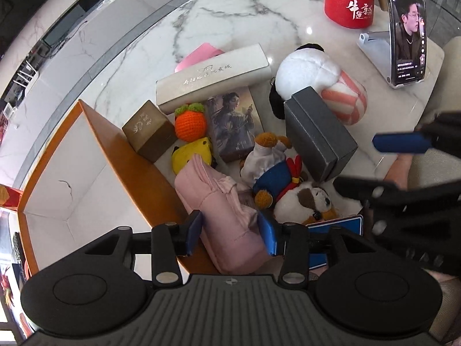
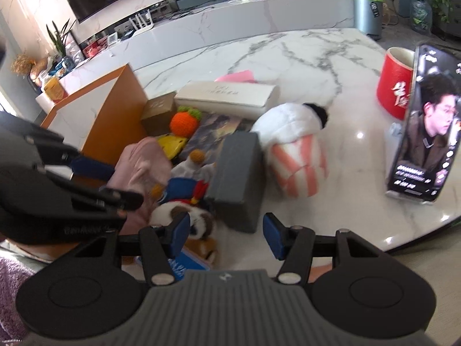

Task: Organize objects
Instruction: 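Close the left gripper on the pink fabric pouch and lift it, then grasp the pink leather wallet with the right gripper while the left holds the pouch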

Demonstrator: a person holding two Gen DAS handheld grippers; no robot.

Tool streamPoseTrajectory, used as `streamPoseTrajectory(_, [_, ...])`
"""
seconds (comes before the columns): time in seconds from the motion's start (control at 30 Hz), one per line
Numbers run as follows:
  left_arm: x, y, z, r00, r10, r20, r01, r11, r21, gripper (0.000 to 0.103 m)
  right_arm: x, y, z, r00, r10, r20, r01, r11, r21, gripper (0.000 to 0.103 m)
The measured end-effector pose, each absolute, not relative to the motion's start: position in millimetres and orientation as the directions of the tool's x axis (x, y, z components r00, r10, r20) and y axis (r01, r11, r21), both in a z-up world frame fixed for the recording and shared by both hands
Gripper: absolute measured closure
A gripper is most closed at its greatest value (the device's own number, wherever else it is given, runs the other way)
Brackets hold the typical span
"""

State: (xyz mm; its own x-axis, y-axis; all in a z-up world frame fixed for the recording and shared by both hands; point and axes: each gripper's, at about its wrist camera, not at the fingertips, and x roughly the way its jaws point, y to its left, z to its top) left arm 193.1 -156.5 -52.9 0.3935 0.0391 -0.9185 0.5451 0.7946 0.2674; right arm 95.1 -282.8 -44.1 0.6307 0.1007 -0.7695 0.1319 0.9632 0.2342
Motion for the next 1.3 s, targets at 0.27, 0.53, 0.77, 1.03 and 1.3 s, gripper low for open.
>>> streamPoseTrajectory(0.27, [193,-153,-56,0.426,0.013,-0.905,0.532,0.805,0.262,0.069,94,-289,-45,0.633,0.093,-0.768,0.148,0.96,0.239,0.044])
streamPoseTrajectory(0.53, [185,-142,-43,0.506,-0.056,-0.861,0.527,0.81,0.257,0.084,95,-288,-38,0.638,0.092,-0.765,0.127,0.967,0.223,0.044])
streamPoseTrajectory(0.77, [196,-134,-7,0.606,-0.12,-0.786,0.505,0.822,0.264,0.084,129,-296,-13,0.65,0.115,-0.751,0.073,0.974,0.213,0.044])
streamPoseTrajectory(1.03, [253,-130,0,0.65,-0.156,-0.744,0.458,0.862,0.219,0.084,225,-327,-11,0.624,0.152,-0.766,0.078,0.964,0.255,0.045])
streamPoseTrajectory(1.3, [290,-124,-7,0.657,-0.168,-0.735,0.441,0.876,0.195,0.084,327,-367,-51,0.565,0.231,-0.792,0.178,0.903,0.391,0.045])
